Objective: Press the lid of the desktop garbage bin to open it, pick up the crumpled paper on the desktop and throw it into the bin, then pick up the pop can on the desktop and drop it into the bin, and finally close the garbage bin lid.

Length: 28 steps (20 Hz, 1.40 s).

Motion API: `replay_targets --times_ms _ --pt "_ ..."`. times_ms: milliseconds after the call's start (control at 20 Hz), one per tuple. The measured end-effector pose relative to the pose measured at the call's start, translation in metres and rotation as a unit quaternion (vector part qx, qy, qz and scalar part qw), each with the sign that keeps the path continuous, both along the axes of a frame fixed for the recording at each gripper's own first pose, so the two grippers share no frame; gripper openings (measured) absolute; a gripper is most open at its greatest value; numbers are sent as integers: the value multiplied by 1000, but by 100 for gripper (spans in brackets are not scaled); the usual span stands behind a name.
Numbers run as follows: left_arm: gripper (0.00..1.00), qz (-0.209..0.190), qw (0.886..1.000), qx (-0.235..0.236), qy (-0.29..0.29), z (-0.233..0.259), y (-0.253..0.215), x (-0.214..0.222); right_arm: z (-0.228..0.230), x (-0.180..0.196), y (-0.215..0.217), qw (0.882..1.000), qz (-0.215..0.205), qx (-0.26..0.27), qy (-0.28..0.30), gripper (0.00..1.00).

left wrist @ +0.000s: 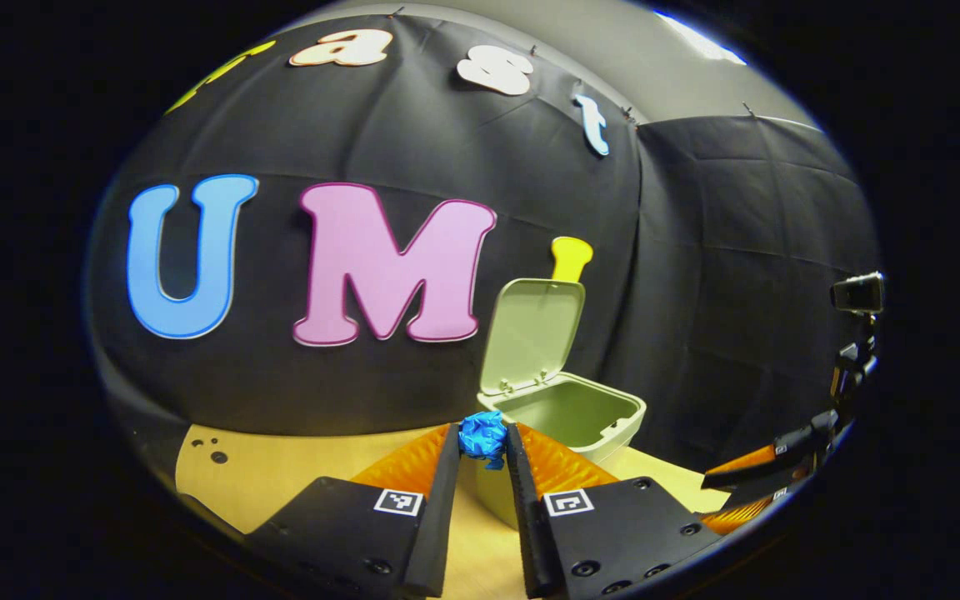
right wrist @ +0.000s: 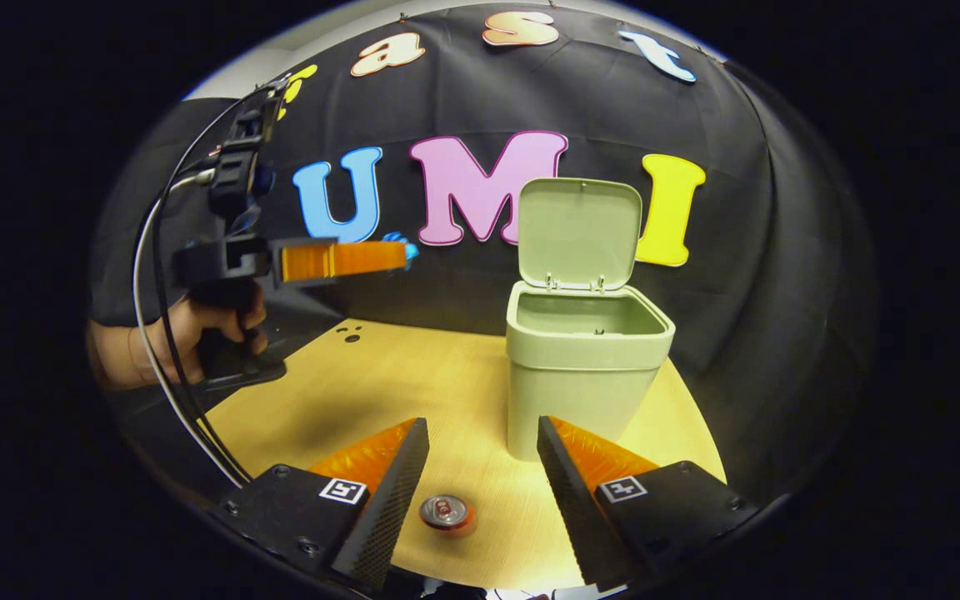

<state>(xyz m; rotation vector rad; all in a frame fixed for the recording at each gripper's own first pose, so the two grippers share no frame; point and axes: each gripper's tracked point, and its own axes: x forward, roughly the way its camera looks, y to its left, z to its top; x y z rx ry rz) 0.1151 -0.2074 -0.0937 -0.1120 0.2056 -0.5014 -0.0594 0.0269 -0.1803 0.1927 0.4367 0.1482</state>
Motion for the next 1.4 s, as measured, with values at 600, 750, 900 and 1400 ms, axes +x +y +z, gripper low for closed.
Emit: replay_targets --times_ms 600,750,900,1400 --pt "36 -104 994 9 -45 4 -93 51 -32 -15 16 999 -8 23 48 87" --pt "39 -123 992 13 -35 -9 -113 63 -31 -11 9 998 -24 26 49 87" --pt "36 -138 990 27 -17 -28 -127 70 -32 -10 1 998 -35 27 53 87" --pt "77 -141 989 41 20 -59 -139 80 -36 -9 -18 996 -59 38 62 90"
